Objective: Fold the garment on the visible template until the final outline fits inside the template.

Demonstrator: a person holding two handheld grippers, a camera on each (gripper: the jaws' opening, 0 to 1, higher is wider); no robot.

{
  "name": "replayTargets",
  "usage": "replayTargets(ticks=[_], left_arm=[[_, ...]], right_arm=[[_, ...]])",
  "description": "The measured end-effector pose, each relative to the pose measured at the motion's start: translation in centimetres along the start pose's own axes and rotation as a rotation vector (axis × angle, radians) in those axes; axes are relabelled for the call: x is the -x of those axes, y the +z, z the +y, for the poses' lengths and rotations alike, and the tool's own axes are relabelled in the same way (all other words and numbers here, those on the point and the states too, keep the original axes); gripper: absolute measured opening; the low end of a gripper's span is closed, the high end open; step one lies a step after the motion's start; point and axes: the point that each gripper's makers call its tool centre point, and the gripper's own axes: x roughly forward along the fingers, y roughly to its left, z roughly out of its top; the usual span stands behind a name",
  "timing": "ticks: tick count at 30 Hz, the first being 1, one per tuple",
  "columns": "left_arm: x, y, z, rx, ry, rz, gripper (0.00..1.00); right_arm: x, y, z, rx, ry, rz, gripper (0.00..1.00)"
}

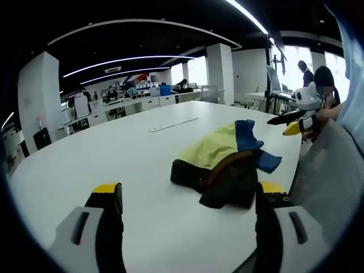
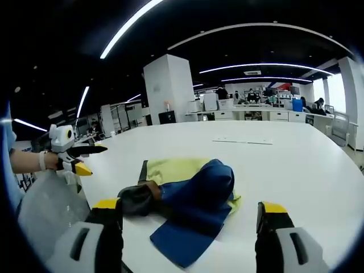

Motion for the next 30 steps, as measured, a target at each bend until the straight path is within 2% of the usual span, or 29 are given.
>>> replayTargets(ticks=[30], left_arm=[[-0.04, -0.23, 0.02, -0.001, -0.003, 0.011, 0.93]], right_arm=[[-0.09, -0.32, 0.17, 0.005, 0.006, 0.02, 0.98]])
